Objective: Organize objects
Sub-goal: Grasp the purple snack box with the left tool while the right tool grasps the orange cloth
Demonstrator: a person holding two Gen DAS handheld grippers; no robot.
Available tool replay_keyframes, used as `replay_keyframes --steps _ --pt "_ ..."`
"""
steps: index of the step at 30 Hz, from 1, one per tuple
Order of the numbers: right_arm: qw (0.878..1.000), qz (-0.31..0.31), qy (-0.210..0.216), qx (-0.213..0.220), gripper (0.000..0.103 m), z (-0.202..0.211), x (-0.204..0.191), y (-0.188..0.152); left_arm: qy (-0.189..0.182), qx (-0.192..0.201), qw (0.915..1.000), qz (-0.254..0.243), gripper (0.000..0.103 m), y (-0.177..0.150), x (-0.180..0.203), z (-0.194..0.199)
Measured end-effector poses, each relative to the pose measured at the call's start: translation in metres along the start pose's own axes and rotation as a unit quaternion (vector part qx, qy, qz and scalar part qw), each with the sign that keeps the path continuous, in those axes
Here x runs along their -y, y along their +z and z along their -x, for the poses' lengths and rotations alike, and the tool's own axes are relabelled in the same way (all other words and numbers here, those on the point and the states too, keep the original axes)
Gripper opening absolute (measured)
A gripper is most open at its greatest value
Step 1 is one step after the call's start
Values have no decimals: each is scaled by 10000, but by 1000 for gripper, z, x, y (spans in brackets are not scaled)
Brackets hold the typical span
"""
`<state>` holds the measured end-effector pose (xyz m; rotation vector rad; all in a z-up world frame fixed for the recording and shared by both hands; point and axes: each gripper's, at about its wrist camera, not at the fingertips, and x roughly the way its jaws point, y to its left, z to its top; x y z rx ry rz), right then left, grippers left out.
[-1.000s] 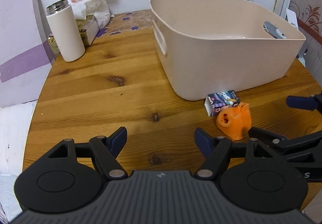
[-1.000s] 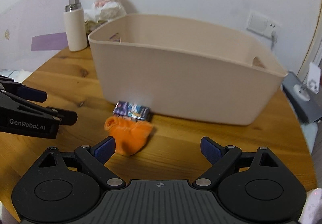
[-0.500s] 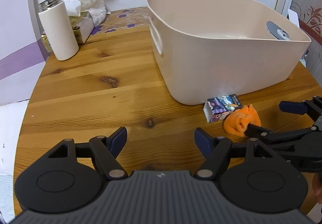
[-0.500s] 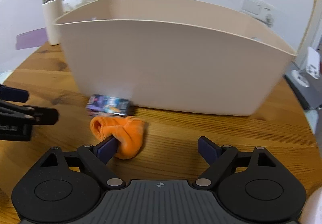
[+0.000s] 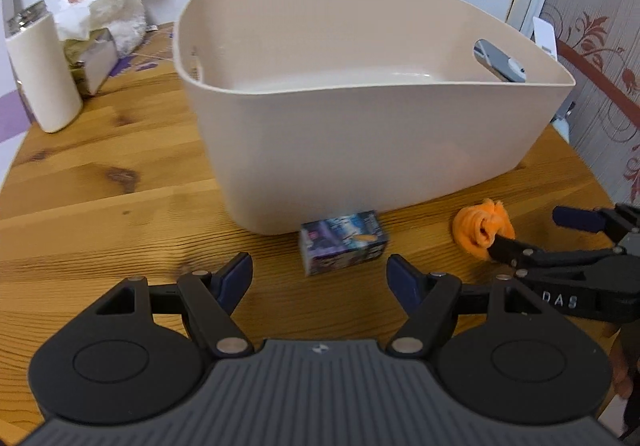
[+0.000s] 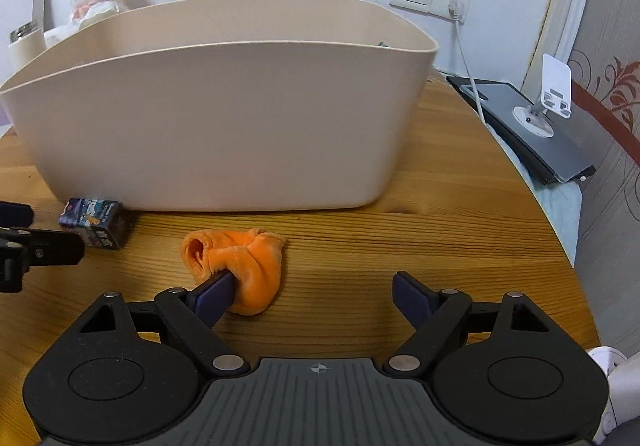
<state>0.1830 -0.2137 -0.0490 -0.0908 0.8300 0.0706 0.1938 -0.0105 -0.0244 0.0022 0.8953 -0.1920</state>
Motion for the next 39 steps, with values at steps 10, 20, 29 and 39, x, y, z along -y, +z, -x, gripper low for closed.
replay_keyframes --steps 10,20,29,39 --pt "9992 76 379 123 79 -8 -5 5 -5 -9 9990 457 75 10 -1 -26" --pt "9964 142 819 143 19 -8 -21 13 410 100 9989 199 54 6 2 -26" --pt "9963 154 820 193 4 5 -34 10 321 223 9992 104 53 -2 -3 -7" --pt "9917 155 758 1029 4 82 -21 22 227 942 9951 -208 53 6 1 67"
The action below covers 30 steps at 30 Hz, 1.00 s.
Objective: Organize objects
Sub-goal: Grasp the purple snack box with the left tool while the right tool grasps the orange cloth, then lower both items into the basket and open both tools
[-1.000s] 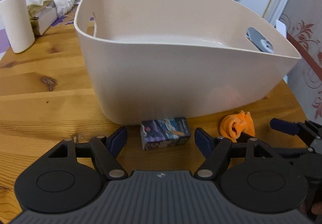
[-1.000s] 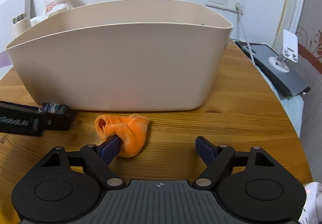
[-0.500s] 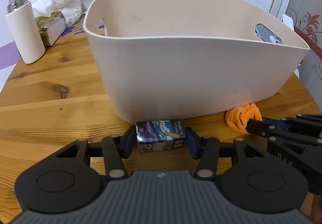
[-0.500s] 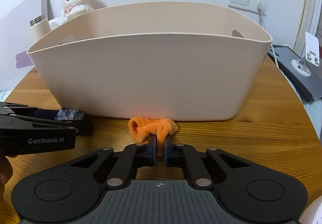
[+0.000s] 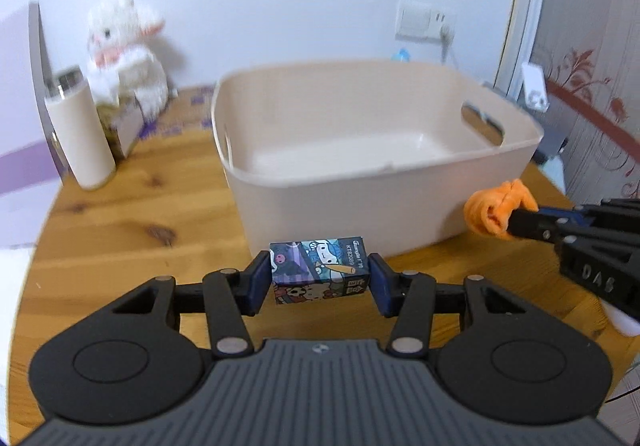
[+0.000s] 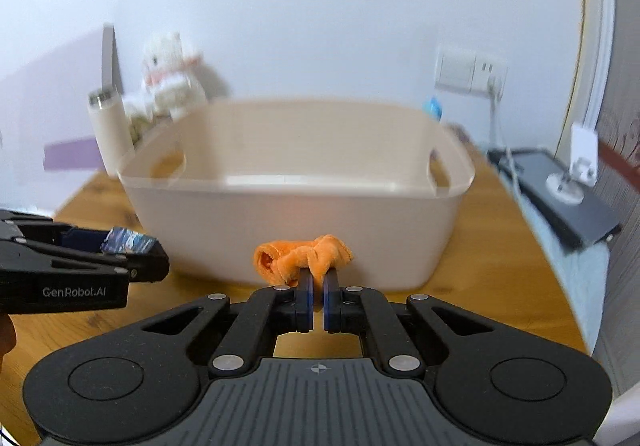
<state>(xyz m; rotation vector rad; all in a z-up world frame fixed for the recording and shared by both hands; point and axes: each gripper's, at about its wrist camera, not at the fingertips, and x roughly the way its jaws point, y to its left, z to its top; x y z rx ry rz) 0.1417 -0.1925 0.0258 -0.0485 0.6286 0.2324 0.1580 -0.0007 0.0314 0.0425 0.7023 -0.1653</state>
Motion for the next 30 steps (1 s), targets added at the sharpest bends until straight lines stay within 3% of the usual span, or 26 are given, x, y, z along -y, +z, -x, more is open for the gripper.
replay_keyframes --steps 6,11,20,30 --pt "9986 18 -49 527 4 29 2 31 10 547 9985 -71 53 29 0 27" --pt "9970 -2 -163 750 4 25 10 58 95 676 9976 -131 53 60 2 19" --pt "9969 36 -422 670 4 -17 20 92 89 112 9996 -227 53 98 13 -50" --pt "9984 28 -563 -29 4 -80 29 89 -54 -685 9974 -199 54 96 19 -112"
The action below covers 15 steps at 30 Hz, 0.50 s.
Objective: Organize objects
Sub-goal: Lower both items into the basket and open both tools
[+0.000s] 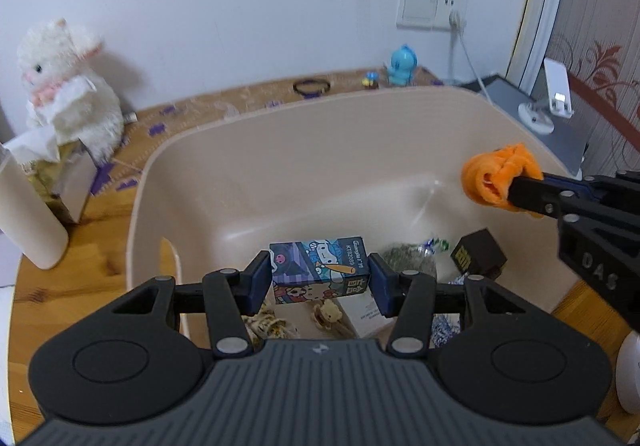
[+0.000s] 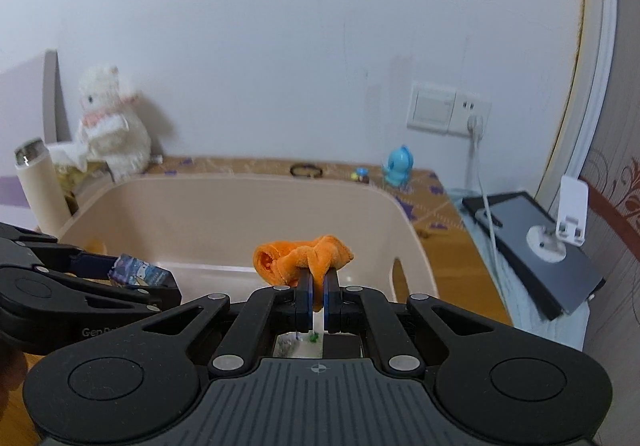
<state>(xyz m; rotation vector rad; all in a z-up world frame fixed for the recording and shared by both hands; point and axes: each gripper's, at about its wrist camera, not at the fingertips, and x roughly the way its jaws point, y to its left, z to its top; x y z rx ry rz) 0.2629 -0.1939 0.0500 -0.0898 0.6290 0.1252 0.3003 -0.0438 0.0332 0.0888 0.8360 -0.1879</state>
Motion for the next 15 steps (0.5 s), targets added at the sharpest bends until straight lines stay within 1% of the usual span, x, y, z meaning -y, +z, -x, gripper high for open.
replay_keyframes --steps 4,7,8,9,10,12,14,15 --pt "9994 88 -33 -319 4 -18 -3 -6 -32 -183 9998 -91 54 -3 1 -9" --pt "9989 95 -44 -455 9 -21 -4 -9 7 -255 9996 -102 55 -4 2 -11" --pt "9989 72 -46 -464 20 -21 -3 -9 -3 -270 9996 -67 55 -5 1 -10" --pt "9990 39 -37 -441 27 -19 -3 -9 -15 -291 9996 -26 58 -5 0 -9" --pt "9991 27 -25 -419 31 -16 -2 -9 -28 -298 9996 10 66 -4 0 -8" --pt "9994 25 -37 -349 53 -9 -2 -8 -59 -249 9997 58 74 -4 -2 -2" --pt "9997 46 -76 -229 61 1 -3 -7 -58 -175 9998 73 74 -4 -2 6" --pt "9998 45 -74 -182 61 6 -4 -7 -34 -148 9999 67 75 -4 -1 9"
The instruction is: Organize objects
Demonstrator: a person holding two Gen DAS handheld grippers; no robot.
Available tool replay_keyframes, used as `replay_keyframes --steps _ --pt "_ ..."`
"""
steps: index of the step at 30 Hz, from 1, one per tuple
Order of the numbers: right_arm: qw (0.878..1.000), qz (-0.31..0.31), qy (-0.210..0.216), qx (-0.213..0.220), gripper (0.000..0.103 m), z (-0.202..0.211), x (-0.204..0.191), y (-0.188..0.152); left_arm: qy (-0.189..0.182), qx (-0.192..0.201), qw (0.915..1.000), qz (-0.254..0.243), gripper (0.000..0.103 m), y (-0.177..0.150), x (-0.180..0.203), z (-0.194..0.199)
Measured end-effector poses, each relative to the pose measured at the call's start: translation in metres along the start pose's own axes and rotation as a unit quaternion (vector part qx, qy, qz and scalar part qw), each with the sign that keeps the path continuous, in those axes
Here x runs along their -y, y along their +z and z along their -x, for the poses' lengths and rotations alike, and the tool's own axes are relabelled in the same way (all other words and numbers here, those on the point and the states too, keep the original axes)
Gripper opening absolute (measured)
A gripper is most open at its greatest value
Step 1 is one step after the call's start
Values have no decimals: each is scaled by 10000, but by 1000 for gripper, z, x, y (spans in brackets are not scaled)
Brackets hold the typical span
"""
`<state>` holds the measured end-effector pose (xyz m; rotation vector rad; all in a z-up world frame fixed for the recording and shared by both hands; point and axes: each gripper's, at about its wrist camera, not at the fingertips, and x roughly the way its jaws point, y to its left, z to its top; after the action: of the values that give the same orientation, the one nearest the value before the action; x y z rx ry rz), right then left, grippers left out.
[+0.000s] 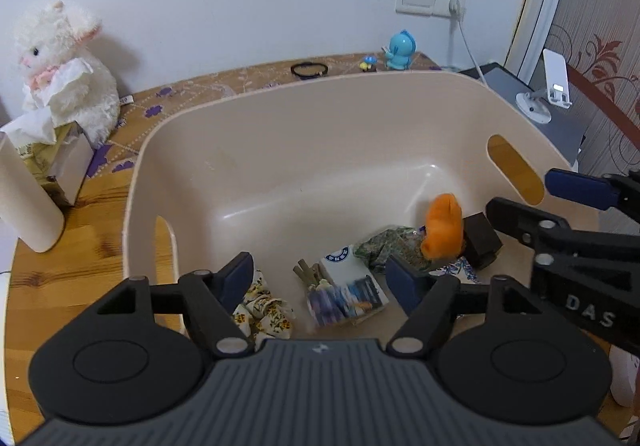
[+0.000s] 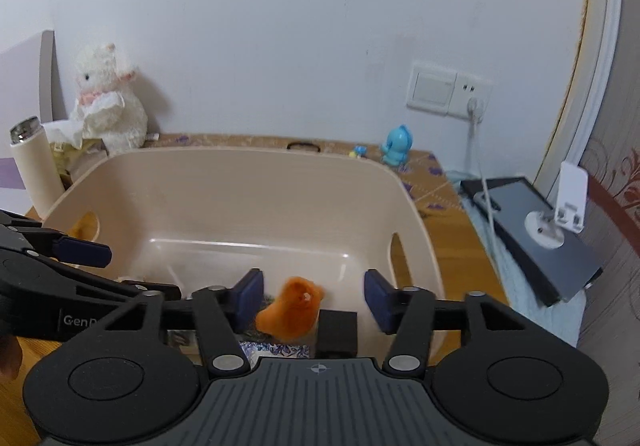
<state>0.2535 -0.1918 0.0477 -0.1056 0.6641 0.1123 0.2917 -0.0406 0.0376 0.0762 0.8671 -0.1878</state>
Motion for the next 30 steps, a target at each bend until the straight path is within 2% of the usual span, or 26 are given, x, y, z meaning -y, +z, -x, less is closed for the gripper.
replay_keyframes --steps 6,9,18,27,30 --pt "9998 -53 22 202 73 30 -3 2 102 191 9998 -36 76 -5 1 26" --pt "9996 -59 29 281 76 43 -7 0 164 327 9993 -56 76 -10 3 42" --pt "9985 -150 117 504 77 84 -18 -14 193 714 9972 45 76 -32 3 88" --pt "9973 -222 142 692 78 117 -19 -27 343 907 9952 115 77 -56 -4 115" --pt "9967 -243 138 763 78 126 -20 -32 446 995 9940 5 79 -64 -4 122"
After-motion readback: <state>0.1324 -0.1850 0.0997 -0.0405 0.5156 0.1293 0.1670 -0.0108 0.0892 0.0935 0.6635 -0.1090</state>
